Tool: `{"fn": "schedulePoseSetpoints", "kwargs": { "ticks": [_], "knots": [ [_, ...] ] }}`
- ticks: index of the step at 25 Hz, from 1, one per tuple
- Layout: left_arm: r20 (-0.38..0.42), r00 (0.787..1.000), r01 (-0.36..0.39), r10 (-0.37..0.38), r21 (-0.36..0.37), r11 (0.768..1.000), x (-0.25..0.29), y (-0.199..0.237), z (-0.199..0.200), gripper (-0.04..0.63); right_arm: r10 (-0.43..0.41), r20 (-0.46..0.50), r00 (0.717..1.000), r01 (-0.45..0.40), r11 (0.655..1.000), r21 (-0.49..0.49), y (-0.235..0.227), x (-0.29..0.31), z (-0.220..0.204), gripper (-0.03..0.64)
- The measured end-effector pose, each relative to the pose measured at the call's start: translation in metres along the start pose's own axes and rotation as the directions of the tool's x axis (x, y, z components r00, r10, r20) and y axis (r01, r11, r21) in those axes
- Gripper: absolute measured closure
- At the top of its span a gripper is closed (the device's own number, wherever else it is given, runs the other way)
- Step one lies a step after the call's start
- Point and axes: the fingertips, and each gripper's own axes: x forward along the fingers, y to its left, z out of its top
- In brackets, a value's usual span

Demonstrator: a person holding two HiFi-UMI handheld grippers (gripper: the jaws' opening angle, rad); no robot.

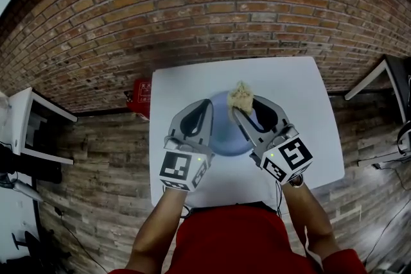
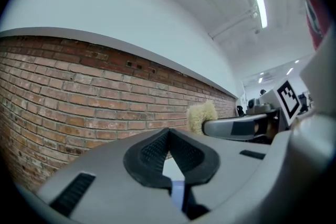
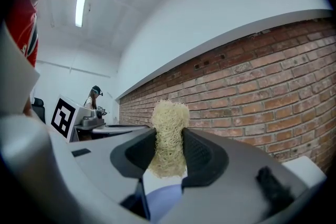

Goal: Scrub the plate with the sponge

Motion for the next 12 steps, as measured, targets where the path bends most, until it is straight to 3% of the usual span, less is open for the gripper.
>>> {"fn": "schedulePoseSetpoints", "kwargs": {
  "ticks": [12],
  "knots": [
    [0.024,0.999,0.022,-0.022,0.003,1.000,0.0016,-0.0058,0.0060,0.583,-0.007,-0.001,1.000,0.007,1.000,-0.015,0.0007,-0.0019,0.0022,0.465]
  ]
}}
